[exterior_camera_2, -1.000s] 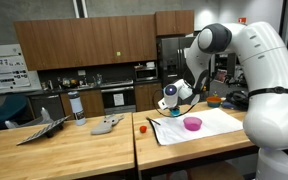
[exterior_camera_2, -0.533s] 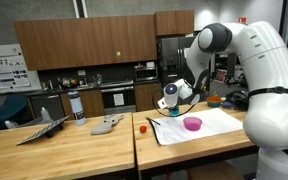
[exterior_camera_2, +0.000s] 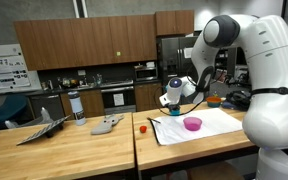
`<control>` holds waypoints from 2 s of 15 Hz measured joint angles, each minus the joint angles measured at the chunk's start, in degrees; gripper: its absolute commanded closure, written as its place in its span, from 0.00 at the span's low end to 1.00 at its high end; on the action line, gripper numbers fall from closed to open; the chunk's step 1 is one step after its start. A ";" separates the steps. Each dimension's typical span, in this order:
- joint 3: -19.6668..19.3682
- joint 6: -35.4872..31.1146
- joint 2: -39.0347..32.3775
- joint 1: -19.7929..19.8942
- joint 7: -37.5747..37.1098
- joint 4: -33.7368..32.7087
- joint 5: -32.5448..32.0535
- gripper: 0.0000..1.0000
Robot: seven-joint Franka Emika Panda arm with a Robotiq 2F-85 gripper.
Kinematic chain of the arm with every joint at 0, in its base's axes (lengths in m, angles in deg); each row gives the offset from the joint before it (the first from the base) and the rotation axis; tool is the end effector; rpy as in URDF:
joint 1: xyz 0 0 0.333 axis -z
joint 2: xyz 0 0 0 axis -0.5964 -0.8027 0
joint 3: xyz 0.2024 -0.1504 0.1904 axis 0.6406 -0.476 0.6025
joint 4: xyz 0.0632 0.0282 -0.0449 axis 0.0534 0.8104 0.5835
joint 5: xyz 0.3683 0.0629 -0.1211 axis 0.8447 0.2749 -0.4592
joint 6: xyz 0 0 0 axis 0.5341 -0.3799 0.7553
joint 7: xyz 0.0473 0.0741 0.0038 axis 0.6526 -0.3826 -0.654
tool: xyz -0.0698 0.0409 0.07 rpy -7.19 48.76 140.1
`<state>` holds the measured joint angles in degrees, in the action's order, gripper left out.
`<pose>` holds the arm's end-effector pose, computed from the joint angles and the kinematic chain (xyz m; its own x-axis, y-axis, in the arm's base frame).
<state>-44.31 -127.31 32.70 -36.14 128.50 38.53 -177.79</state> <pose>0.5595 0.0866 0.2553 -0.5151 0.6401 -0.5701 0.5693 0.7527 0.3307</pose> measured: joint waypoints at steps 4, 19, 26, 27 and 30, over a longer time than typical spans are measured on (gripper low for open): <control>-0.26 -0.20 4.74 1.13 4.92 5.77 6.27 0.99; 1.01 -17.64 13.62 8.62 37.33 18.94 34.53 0.99; 3.11 -19.29 15.97 10.84 40.06 22.77 35.67 0.99; 3.12 -19.29 16.02 10.86 40.08 22.80 35.67 0.99; 1.84 -19.58 15.15 9.17 39.35 22.91 35.96 0.99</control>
<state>-42.46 -146.89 47.84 -26.97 167.86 61.44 -141.83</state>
